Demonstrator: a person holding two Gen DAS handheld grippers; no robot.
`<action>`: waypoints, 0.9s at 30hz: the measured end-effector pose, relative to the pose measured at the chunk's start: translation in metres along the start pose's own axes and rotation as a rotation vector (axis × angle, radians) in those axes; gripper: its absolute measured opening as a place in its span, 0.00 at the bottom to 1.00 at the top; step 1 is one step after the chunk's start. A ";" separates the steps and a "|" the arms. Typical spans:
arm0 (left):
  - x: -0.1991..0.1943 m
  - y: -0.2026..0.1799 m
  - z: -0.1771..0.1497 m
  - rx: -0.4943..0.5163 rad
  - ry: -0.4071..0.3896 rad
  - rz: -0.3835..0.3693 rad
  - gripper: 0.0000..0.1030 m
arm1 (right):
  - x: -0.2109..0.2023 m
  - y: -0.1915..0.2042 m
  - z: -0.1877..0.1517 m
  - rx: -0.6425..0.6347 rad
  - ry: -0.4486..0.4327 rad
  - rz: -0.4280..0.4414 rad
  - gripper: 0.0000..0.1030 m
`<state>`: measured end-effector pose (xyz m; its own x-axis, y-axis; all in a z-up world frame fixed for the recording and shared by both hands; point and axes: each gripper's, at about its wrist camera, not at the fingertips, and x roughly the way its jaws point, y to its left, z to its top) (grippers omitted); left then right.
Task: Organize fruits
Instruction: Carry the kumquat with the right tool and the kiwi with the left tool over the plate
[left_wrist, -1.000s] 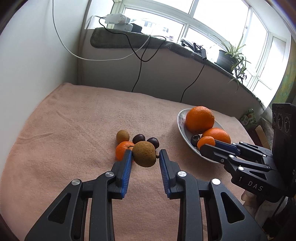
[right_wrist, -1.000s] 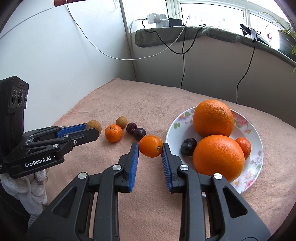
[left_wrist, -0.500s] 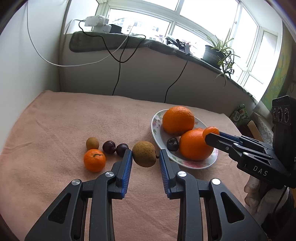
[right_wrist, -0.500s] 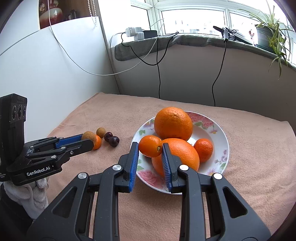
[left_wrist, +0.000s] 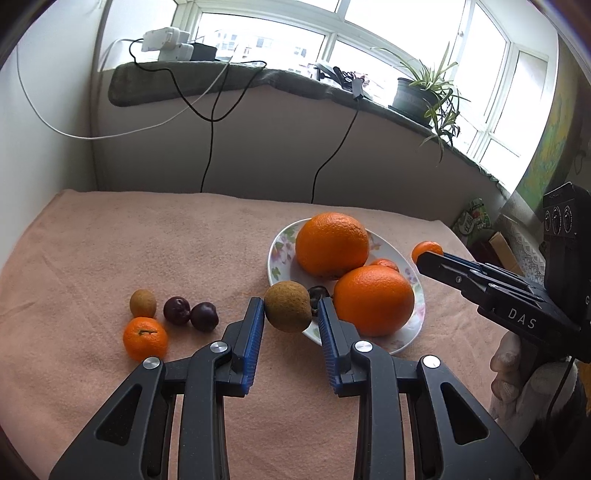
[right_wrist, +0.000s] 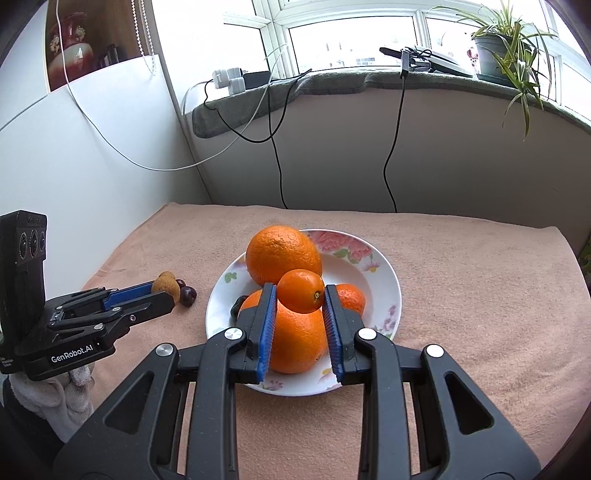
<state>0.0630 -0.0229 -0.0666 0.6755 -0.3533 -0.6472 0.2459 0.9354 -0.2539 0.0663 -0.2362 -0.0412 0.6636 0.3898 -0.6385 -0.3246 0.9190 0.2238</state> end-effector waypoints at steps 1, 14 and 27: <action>0.002 -0.001 0.001 0.001 0.001 -0.001 0.27 | 0.000 -0.002 0.001 0.003 -0.001 -0.001 0.26; 0.021 -0.011 0.010 0.019 0.024 -0.005 0.27 | 0.020 -0.029 0.007 0.041 0.018 -0.021 0.26; 0.030 -0.018 0.015 0.042 0.036 -0.020 0.28 | 0.036 -0.037 0.008 0.052 0.045 -0.030 0.26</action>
<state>0.0893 -0.0503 -0.0706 0.6452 -0.3714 -0.6676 0.2885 0.9276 -0.2373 0.1074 -0.2559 -0.0664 0.6410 0.3602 -0.6778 -0.2685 0.9325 0.2416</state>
